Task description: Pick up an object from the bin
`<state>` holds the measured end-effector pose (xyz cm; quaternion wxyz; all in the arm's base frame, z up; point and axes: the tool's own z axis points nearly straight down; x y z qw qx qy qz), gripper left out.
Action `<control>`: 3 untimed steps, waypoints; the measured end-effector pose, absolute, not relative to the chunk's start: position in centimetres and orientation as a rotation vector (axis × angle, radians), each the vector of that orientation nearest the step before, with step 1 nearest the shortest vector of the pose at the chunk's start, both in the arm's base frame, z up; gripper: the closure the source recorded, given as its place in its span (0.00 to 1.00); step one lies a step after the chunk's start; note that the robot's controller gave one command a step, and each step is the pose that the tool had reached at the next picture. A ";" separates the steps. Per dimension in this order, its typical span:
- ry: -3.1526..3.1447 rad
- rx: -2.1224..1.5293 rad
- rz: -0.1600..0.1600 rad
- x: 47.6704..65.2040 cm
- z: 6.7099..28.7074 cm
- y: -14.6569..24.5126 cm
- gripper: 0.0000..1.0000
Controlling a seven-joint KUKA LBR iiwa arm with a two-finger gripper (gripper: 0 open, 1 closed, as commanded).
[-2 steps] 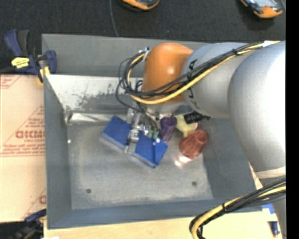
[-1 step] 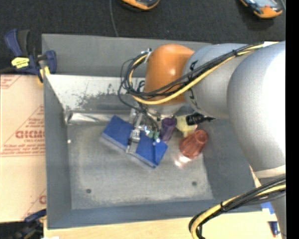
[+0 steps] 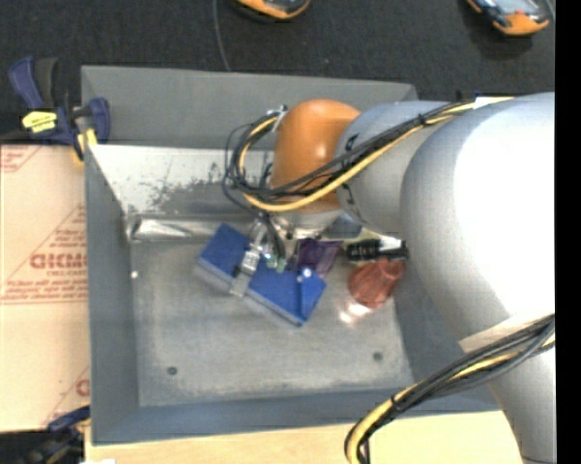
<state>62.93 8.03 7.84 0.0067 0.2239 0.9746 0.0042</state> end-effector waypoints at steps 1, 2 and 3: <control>3.072 0.597 0.006 62.7 7.0 8.5 1.00; 3.072 0.597 0.006 62.7 7.0 8.5 1.00; 3.079 0.600 0.004 62.5 11.4 8.5 1.00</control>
Offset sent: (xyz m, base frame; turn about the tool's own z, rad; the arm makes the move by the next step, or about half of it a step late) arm 0.0000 0.0000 0.0000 0.0000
